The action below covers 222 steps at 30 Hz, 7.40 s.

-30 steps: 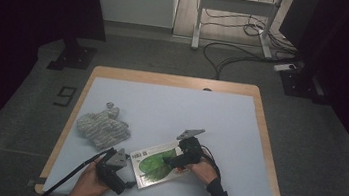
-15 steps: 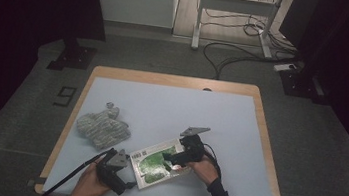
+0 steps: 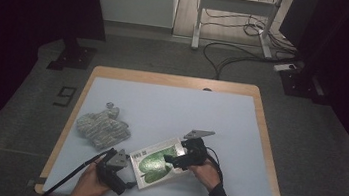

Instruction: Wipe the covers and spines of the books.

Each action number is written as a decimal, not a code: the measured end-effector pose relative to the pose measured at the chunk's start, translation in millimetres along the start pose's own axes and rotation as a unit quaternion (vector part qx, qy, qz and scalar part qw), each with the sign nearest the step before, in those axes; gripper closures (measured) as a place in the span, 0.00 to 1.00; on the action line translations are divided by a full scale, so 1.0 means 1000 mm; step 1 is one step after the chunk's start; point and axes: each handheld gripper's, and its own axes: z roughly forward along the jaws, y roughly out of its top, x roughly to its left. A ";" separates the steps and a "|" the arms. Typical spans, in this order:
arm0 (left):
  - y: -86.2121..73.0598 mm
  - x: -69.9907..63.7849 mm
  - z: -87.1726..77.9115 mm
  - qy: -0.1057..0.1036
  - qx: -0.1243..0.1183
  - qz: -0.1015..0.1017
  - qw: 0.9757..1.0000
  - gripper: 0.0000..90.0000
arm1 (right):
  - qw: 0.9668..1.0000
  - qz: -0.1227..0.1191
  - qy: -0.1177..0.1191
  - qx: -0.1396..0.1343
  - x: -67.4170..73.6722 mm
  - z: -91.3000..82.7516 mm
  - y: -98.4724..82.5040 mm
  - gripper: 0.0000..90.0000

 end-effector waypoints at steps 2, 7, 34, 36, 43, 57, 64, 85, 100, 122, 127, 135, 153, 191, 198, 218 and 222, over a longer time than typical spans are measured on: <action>0.000 0.000 0.000 0.000 0.000 0.000 1.000 0.00 | 1.000 0.003 0.002 -0.001 0.000 -0.001 -0.002 0.02; 0.000 0.000 0.000 0.000 0.000 0.000 1.000 0.00 | 1.000 0.004 0.004 -0.002 0.002 -0.005 -0.005 0.02; 0.000 0.000 0.000 0.000 0.000 -0.001 1.000 0.00 | 0.999 -0.019 0.035 0.019 0.015 -0.020 -0.011 0.14; 0.000 0.000 0.000 0.000 0.000 -0.001 1.000 0.00 | 0.999 -0.034 0.029 0.029 0.012 -0.020 -0.009 0.15; 0.000 0.000 0.000 0.001 0.000 0.001 1.000 0.00 | 0.996 -0.064 0.043 0.051 0.003 -0.022 0.001 0.22; 0.000 0.000 -0.001 -0.001 0.000 -0.007 1.000 0.00 | 0.990 -0.098 0.041 0.092 0.004 -0.030 0.009 0.47; 0.001 0.005 -0.006 -0.012 0.004 -0.035 0.999 0.00 | 0.990 -0.108 0.043 0.085 0.002 -0.034 0.002 0.54; 0.008 0.012 -0.016 -0.035 -0.022 -0.059 0.997 0.00 | 0.989 -0.122 0.038 0.073 0.006 -0.049 -0.014 0.68; 0.027 0.007 -0.002 -0.059 -0.016 -0.039 0.997 0.07 | 0.990 -0.114 0.043 0.068 0.004 -0.057 -0.028 0.72; 0.038 0.009 -0.014 -0.054 -0.037 -0.048 0.997 0.33 | 0.997 -0.050 0.000 0.059 -0.013 -0.048 -0.018 0.37; 0.043 0.012 -0.019 -0.058 -0.051 -0.056 0.995 0.43 | 0.997 -0.035 0.011 0.062 -0.016 -0.039 -0.011 0.41; 0.053 0.019 -0.024 -0.067 -0.053 -0.066 0.994 0.54 | 0.999 -0.033 0.013 0.038 -0.012 -0.046 -0.003 0.51; 0.078 0.041 -0.037 -0.051 -0.044 -0.063 0.996 0.71 | 0.999 -0.044 -0.005 0.006 -0.010 -0.063 0.007 0.65; 0.096 0.073 -0.034 0.030 -0.025 -0.042 0.998 0.64 | 0.996 -0.073 -0.051 -0.008 -0.016 -0.048 0.030 0.68; 0.094 0.066 -0.037 0.018 -0.020 -0.045 0.999 0.62 | 0.997 -0.071 -0.042 -0.007 -0.011 -0.053 0.025 0.64; 0.073 0.042 -0.034 -0.006 -0.028 -0.054 0.998 0.45 | 0.998 -0.052 -0.032 0.022 0.001 -0.057 0.001 0.38; 0.068 0.035 -0.033 0.003 -0.029 -0.058 0.998 0.40 | 0.998 -0.045 -0.028 0.024 0.004 -0.058 -0.005 0.35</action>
